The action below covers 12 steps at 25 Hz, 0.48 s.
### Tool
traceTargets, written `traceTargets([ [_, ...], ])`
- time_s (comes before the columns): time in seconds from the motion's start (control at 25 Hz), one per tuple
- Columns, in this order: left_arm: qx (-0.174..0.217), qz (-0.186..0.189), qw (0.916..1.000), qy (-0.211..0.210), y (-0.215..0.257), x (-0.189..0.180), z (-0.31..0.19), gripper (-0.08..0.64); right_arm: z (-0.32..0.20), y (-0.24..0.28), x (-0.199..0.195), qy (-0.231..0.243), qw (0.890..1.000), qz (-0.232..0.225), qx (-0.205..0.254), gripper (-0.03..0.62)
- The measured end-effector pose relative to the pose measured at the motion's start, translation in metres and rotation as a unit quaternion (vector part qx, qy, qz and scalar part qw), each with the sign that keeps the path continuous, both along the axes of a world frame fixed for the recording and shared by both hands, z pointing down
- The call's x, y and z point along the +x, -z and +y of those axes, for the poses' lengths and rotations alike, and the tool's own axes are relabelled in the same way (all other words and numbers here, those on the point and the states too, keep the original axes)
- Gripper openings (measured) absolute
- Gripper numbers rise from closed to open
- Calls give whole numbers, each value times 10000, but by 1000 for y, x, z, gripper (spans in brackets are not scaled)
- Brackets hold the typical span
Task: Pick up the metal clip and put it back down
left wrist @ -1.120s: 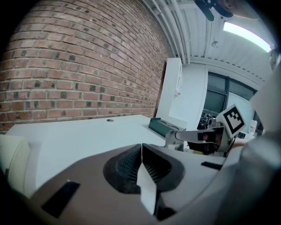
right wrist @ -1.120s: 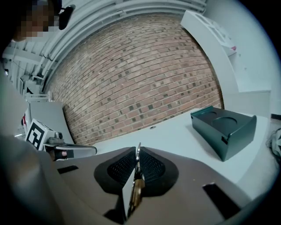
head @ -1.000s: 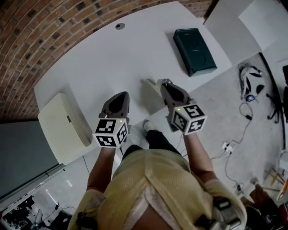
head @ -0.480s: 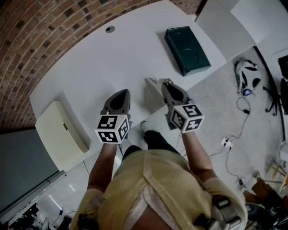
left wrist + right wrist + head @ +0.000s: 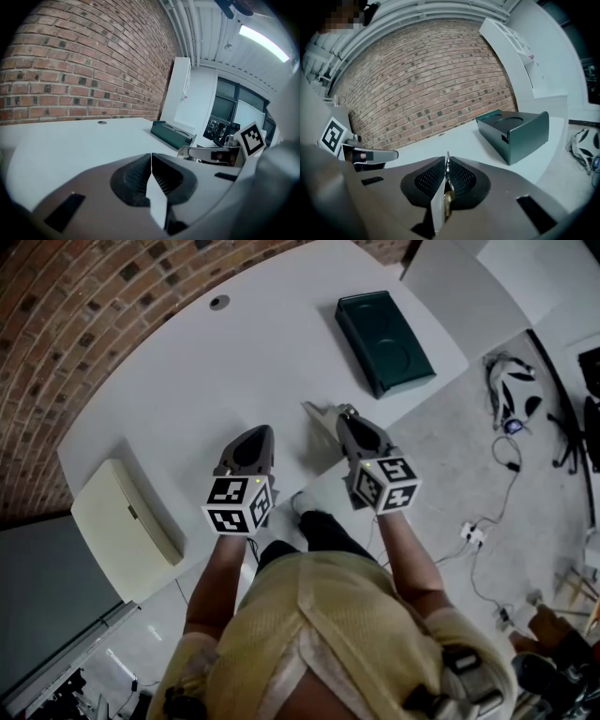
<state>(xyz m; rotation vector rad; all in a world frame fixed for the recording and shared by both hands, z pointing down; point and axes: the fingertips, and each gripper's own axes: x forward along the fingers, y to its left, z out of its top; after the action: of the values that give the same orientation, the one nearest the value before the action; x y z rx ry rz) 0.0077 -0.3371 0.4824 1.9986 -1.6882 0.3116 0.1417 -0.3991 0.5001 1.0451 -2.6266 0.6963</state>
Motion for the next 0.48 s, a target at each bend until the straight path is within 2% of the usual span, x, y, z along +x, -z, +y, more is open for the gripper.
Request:
traceTargets([
  [0.2,-87,-38,10000,-20,-10,0,-5,5,2,-17,2,72,9994,331,-96,29],
  [0.32,-141,-87,9998,-63,-15,2,-7,5,-1,-19,3,36,9994,305,-135,29],
  [0.48,-141,-339,9992,-179,-17,6,-8,5,-4,-22,3,77,9993,332,-153,31],
])
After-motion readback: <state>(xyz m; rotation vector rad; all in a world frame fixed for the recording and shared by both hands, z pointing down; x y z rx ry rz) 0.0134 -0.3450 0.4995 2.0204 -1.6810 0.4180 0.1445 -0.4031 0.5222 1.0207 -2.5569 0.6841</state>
